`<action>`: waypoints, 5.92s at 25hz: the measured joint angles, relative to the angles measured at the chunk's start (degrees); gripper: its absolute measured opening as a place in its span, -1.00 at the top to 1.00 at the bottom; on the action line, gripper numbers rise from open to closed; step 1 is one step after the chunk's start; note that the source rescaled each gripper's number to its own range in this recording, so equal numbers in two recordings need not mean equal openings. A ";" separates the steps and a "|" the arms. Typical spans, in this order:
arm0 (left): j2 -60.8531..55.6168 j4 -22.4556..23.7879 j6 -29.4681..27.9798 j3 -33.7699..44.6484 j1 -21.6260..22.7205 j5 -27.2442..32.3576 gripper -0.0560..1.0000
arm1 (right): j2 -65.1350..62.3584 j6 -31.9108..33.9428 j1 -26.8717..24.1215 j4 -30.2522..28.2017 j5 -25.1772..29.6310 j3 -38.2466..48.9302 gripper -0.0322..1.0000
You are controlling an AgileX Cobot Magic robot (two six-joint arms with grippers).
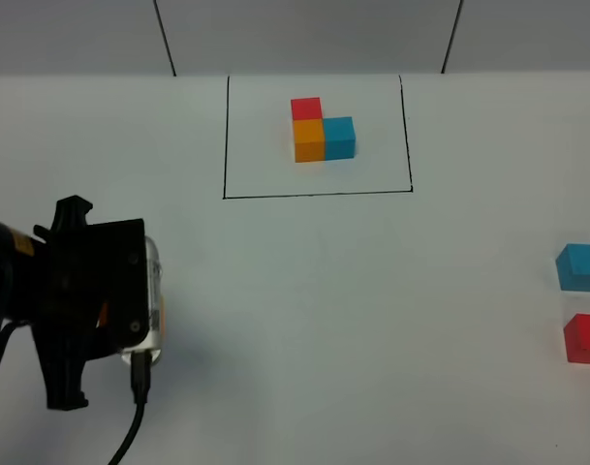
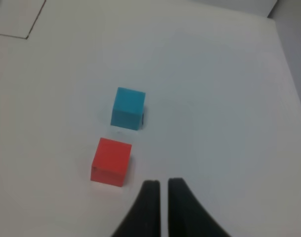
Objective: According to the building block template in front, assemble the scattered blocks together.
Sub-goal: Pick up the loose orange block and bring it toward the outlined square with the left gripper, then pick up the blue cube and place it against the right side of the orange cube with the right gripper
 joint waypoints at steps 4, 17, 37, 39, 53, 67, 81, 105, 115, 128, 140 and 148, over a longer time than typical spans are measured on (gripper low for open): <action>5.77 -3.00 2.54 -4.59 -1.58 -0.18 -0.11 | 0.00 0.00 0.00 0.00 0.00 0.00 0.93; 23.03 -0.93 2.33 -13.26 -4.53 -3.27 -0.11 | 0.00 0.00 0.00 0.00 0.00 0.00 0.93; 37.17 1.02 2.54 -23.57 -6.76 -5.94 -0.11 | 0.00 0.00 0.00 0.00 0.00 0.00 0.93; 38.37 0.95 2.60 -24.13 -6.92 -6.01 -0.11 | 0.00 0.00 0.00 0.00 0.00 0.00 0.93; 42.03 0.95 2.11 -25.13 -7.14 -6.82 -0.11 | 0.00 0.00 0.00 0.00 0.00 0.00 0.93; 44.84 0.89 1.93 -25.15 -7.14 -7.45 -0.11 | 0.00 0.00 0.00 0.00 0.00 0.00 0.93; 44.84 0.62 0.12 -25.15 -7.14 -8.12 -0.12 | 0.00 0.00 0.00 0.00 0.00 0.00 0.93; 36.16 1.62 -5.64 -25.15 -7.29 -6.98 -0.79 | 0.00 0.00 0.00 0.00 0.00 0.00 0.93; 30.50 1.78 -6.06 -25.15 -7.34 -1.22 0.58 | 0.00 0.00 0.00 0.00 0.00 0.00 0.93; 28.41 -3.38 -48.68 -25.15 -7.40 -0.19 0.89 | 0.00 0.00 0.00 0.00 0.00 0.00 0.93; 27.53 1.92 -70.54 -25.15 -7.46 -4.99 0.89 | 0.00 0.00 0.00 0.00 0.00 0.00 0.93; 23.59 10.40 -75.09 -24.81 -1.31 -1.57 0.89 | 0.00 0.00 0.00 0.00 0.00 0.00 0.93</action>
